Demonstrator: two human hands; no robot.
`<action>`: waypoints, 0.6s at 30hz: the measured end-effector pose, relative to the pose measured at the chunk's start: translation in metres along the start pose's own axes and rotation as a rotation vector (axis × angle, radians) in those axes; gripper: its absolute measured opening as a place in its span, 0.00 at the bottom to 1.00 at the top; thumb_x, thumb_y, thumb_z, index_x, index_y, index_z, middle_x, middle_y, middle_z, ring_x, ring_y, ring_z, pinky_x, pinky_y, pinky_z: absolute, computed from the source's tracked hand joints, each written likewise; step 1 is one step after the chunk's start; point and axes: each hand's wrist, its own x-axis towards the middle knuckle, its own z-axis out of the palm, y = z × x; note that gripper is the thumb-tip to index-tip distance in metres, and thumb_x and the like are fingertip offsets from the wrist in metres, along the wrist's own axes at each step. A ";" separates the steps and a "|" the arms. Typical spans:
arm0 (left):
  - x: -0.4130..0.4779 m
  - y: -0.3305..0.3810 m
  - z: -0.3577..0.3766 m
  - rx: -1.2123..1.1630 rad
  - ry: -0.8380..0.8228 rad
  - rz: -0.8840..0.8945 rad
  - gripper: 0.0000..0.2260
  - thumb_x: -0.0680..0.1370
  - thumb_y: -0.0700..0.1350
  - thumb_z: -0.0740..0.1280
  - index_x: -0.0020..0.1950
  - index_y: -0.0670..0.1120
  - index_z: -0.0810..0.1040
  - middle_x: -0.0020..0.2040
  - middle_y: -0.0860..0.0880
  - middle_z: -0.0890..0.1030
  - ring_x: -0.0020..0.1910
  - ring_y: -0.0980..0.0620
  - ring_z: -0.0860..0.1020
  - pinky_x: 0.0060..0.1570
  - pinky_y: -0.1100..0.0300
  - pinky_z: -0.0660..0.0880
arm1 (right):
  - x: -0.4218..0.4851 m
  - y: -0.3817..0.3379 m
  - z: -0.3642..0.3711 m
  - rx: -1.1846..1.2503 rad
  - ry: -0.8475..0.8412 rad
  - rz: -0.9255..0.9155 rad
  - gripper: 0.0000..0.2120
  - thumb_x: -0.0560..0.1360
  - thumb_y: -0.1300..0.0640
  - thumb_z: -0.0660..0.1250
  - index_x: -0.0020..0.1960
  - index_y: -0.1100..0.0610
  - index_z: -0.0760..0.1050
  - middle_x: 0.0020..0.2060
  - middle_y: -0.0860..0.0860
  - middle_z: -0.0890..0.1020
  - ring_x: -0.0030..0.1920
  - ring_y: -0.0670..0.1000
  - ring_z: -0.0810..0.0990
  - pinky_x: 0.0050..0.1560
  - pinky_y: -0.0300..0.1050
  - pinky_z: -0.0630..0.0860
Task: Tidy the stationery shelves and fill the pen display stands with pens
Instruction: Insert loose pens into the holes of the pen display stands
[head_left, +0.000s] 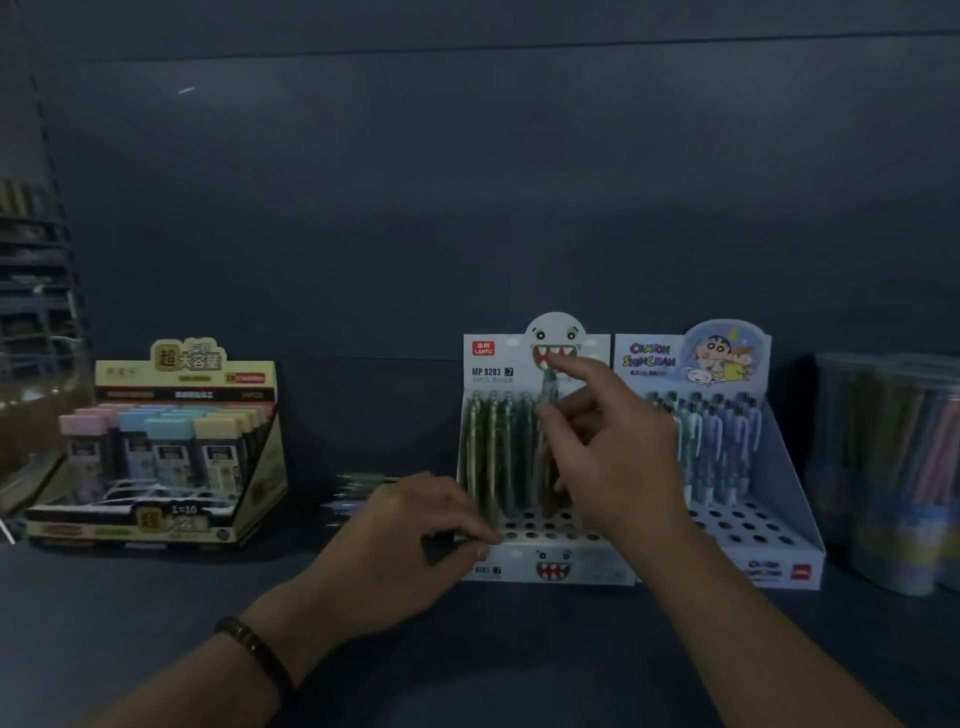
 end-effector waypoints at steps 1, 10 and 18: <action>0.000 0.000 0.000 -0.007 -0.001 -0.003 0.07 0.78 0.47 0.77 0.53 0.59 0.88 0.49 0.64 0.83 0.51 0.61 0.81 0.50 0.67 0.75 | 0.000 -0.002 0.002 -0.015 -0.010 -0.015 0.19 0.80 0.58 0.72 0.69 0.45 0.78 0.35 0.45 0.82 0.32 0.45 0.83 0.39 0.46 0.83; 0.000 -0.003 0.000 -0.027 0.013 0.002 0.07 0.77 0.48 0.78 0.52 0.59 0.88 0.48 0.64 0.84 0.50 0.58 0.81 0.49 0.62 0.77 | -0.001 -0.004 0.009 -0.166 -0.073 -0.008 0.17 0.80 0.55 0.71 0.68 0.45 0.76 0.37 0.43 0.83 0.39 0.44 0.83 0.46 0.51 0.83; -0.002 -0.005 -0.001 -0.036 0.015 0.005 0.07 0.77 0.47 0.78 0.52 0.58 0.89 0.48 0.63 0.84 0.50 0.57 0.81 0.49 0.62 0.78 | -0.001 -0.008 0.009 -0.233 -0.028 -0.037 0.17 0.78 0.56 0.74 0.66 0.48 0.78 0.38 0.41 0.81 0.38 0.41 0.81 0.50 0.51 0.83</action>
